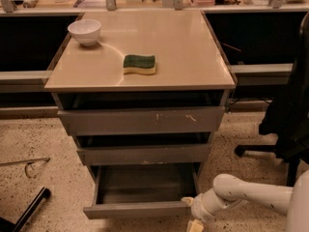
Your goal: Close bottom drawer
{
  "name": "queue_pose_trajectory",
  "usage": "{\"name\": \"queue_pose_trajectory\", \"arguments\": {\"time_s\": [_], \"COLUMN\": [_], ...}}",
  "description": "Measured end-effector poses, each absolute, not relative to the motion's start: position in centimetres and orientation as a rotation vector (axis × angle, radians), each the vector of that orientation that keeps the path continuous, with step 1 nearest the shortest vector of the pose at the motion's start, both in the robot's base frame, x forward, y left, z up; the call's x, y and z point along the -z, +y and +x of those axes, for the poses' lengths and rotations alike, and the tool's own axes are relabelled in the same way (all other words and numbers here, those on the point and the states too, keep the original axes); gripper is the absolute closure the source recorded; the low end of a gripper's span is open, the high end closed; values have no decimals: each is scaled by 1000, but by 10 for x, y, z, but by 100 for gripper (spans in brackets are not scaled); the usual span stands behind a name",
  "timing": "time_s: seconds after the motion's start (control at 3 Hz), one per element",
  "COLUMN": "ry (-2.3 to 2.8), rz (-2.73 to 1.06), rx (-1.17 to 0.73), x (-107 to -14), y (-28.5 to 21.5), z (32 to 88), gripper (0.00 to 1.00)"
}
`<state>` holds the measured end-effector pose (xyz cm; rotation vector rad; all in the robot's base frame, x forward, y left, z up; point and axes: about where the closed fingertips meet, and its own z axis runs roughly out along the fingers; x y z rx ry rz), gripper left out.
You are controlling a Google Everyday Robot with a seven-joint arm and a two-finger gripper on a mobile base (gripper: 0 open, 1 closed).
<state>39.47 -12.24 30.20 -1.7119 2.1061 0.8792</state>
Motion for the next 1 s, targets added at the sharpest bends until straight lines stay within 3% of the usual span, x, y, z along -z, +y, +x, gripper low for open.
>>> {"name": "queue_pose_trajectory", "arguments": {"time_s": [1.0], "ry": [2150], "rz": [-1700], "rx": [-1044], "x": [-241], "y": [-113], "z": [366], "gripper": [0]}}
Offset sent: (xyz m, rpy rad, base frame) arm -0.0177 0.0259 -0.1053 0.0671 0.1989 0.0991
